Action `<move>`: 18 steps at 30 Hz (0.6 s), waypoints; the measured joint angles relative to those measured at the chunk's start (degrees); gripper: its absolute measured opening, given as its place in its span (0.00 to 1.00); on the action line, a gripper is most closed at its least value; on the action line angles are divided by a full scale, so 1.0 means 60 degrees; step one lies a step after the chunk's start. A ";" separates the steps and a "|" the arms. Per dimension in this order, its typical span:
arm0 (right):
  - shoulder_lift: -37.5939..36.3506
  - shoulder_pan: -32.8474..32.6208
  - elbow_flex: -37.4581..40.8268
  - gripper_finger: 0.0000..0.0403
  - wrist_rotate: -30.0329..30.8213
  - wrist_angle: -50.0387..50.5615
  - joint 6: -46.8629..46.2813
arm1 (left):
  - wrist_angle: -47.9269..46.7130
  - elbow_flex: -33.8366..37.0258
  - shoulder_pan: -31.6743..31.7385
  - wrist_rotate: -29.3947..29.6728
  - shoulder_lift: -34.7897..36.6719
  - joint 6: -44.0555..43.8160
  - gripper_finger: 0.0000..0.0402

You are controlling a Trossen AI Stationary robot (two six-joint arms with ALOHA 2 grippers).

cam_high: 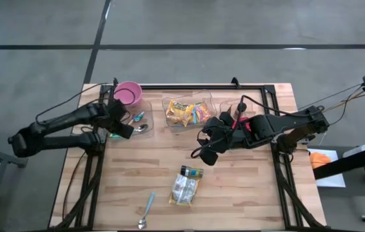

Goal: Pick & Place Food Item
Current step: Put the yellow spoon into the left transparent bin

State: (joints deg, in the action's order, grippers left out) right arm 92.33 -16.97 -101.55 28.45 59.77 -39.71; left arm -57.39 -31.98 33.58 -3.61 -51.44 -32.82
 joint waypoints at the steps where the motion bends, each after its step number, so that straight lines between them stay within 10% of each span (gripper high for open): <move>1: 0.0000 0.0000 0.0002 0.45 -0.0004 0.0002 0.0016 | -0.0026 -0.0101 0.0000 0.0010 -0.0167 0.0123 0.08; 18: 0.0000 -0.0004 0.0002 0.45 -0.0069 0.0007 0.0119 | -0.0613 -0.1162 0.0000 0.0294 -0.2683 0.2564 0.08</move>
State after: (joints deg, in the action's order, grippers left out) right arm 92.33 -16.99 -101.54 28.03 59.81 -39.00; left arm -61.07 -38.95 33.58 -1.84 -67.54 -17.44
